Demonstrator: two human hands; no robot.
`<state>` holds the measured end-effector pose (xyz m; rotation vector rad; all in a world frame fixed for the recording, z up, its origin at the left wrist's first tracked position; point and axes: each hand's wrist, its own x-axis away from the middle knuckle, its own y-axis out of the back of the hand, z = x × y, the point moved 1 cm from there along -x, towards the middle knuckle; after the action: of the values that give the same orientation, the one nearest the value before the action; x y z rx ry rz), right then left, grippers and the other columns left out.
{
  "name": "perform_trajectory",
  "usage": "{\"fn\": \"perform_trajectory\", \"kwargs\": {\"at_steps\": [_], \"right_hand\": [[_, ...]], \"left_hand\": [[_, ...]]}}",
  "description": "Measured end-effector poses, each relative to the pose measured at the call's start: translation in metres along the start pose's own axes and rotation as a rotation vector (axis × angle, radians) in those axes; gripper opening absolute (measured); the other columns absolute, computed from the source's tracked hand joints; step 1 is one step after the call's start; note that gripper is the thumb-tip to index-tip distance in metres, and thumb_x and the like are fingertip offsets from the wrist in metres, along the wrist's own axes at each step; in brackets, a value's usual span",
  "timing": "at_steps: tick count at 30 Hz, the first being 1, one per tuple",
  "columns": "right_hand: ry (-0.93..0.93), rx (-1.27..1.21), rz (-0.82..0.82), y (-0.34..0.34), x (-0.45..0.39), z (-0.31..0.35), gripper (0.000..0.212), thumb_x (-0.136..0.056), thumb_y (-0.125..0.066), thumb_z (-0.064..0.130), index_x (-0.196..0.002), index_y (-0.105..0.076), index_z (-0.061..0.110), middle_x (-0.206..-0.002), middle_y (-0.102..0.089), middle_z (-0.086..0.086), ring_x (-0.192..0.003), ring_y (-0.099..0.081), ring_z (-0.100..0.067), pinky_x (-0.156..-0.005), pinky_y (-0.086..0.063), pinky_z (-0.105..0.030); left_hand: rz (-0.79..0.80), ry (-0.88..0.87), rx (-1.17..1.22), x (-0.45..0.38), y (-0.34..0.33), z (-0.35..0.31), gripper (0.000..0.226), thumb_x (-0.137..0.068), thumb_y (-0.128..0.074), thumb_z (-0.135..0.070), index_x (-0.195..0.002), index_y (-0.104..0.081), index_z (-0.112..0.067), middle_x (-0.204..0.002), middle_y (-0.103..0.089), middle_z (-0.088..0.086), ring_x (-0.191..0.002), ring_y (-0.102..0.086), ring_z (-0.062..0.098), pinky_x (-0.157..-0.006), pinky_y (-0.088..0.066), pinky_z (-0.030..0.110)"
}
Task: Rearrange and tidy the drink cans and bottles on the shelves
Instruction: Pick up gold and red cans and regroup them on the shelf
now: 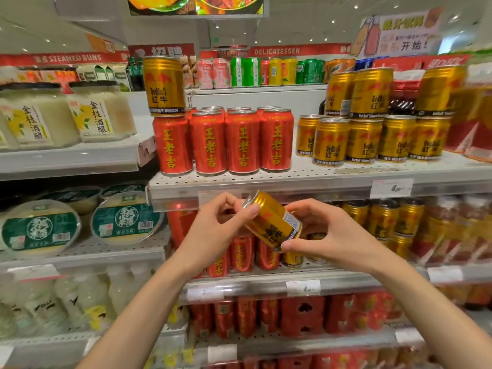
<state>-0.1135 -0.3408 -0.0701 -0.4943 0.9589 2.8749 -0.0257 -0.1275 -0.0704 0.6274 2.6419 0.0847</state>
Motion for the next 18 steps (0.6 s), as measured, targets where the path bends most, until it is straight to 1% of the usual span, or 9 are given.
{"fn": "perform_trajectory", "kwargs": {"at_steps": [2,5,7,10,13,14,15,17,18], "right_hand": [[-0.004,-0.004,-0.005,0.020,0.006,-0.014,0.056,-0.072,-0.090,0.030,-0.121,-0.064,0.031,-0.109,-0.073,0.008,-0.098,-0.072,-0.009,-0.092,-0.058,-0.038],[0.006,0.019,-0.009,0.058,0.019,-0.038,0.056,-0.071,-0.090,0.036,-0.121,-0.063,0.035,-0.111,-0.072,0.011,-0.099,-0.071,-0.008,-0.091,-0.058,-0.038],[0.010,0.030,-0.011,0.087,0.027,-0.053,0.056,-0.071,-0.089,0.043,-0.120,-0.063,0.040,-0.114,-0.071,0.014,-0.102,-0.070,-0.006,-0.093,-0.057,-0.039],[0.016,0.048,-0.013,0.137,0.039,-0.076,0.057,-0.070,-0.087,0.050,-0.121,-0.062,0.043,-0.117,-0.070,0.015,-0.106,-0.068,-0.005,-0.097,-0.055,-0.041],[0.035,0.039,-0.015,0.178,0.047,-0.090,0.056,-0.071,-0.087,0.050,-0.121,-0.062,0.044,-0.118,-0.070,0.016,-0.109,-0.067,-0.005,-0.099,-0.053,-0.040],[0.044,0.036,-0.022,0.189,0.048,-0.093,0.055,-0.072,-0.087,0.047,-0.121,-0.063,0.042,-0.118,-0.070,0.016,-0.109,-0.067,-0.003,-0.099,-0.053,-0.039],[0.055,0.037,-0.029,0.199,0.049,-0.096,0.055,-0.073,-0.087,0.044,-0.122,-0.063,0.041,-0.118,-0.070,0.016,-0.110,-0.066,-0.002,-0.100,-0.053,-0.037],[0.078,0.021,-0.032,0.215,0.051,-0.100,0.055,-0.075,-0.087,0.039,-0.124,-0.062,0.038,-0.118,-0.071,0.016,-0.110,-0.067,-0.002,-0.100,-0.053,-0.036],[0.088,0.011,-0.033,0.221,0.052,-0.102,0.055,-0.076,-0.086,0.037,-0.125,-0.062,0.038,-0.118,-0.071,0.016,-0.110,-0.067,-0.003,-0.100,-0.054,-0.035]], "left_hand": [[0.003,0.021,0.025,-0.004,-0.024,-0.002,0.026,-0.088,-0.072,-0.026,-0.081,-0.053,-0.009,-0.074,-0.075,-0.008,-0.071,-0.070,-0.001,-0.063,-0.056,0.016],[0.004,0.005,0.031,-0.014,-0.069,-0.006,0.028,-0.081,-0.073,-0.034,-0.079,-0.054,-0.013,-0.075,-0.074,-0.008,-0.072,-0.069,0.002,-0.068,-0.059,0.025],[-0.011,-0.001,0.059,-0.021,-0.102,-0.012,0.029,-0.079,-0.072,-0.033,-0.082,-0.054,-0.011,-0.076,-0.075,-0.009,-0.072,-0.071,0.002,-0.065,-0.058,0.021],[-0.046,-0.010,0.070,-0.033,-0.155,-0.023,0.029,-0.079,-0.073,-0.032,-0.085,-0.057,-0.008,-0.076,-0.074,-0.010,-0.073,-0.072,0.002,-0.065,-0.060,0.022],[-0.076,-0.010,0.053,-0.047,-0.193,-0.033,0.034,-0.076,-0.076,-0.040,-0.085,-0.059,-0.012,-0.080,-0.075,-0.007,-0.081,-0.075,0.009,-0.074,-0.064,0.035],[-0.086,-0.012,0.035,-0.051,-0.204,-0.037,0.035,-0.075,-0.075,-0.043,-0.085,-0.060,-0.014,-0.081,-0.075,-0.007,-0.082,-0.075,0.010,-0.075,-0.064,0.034],[-0.095,-0.022,0.016,-0.055,-0.214,-0.042,0.035,-0.075,-0.075,-0.045,-0.085,-0.060,-0.015,-0.081,-0.076,-0.006,-0.081,-0.075,0.010,-0.073,-0.063,0.031],[-0.116,-0.040,0.021,-0.061,-0.233,-0.051,0.029,-0.079,-0.074,-0.039,-0.084,-0.059,-0.015,-0.081,-0.077,-0.006,-0.078,-0.076,0.007,-0.068,-0.061,0.023],[-0.129,-0.039,0.038,-0.065,-0.240,-0.054,0.027,-0.080,-0.073,-0.036,-0.084,-0.058,-0.014,-0.082,-0.078,-0.006,-0.078,-0.077,0.008,-0.066,-0.061,0.023]]}}
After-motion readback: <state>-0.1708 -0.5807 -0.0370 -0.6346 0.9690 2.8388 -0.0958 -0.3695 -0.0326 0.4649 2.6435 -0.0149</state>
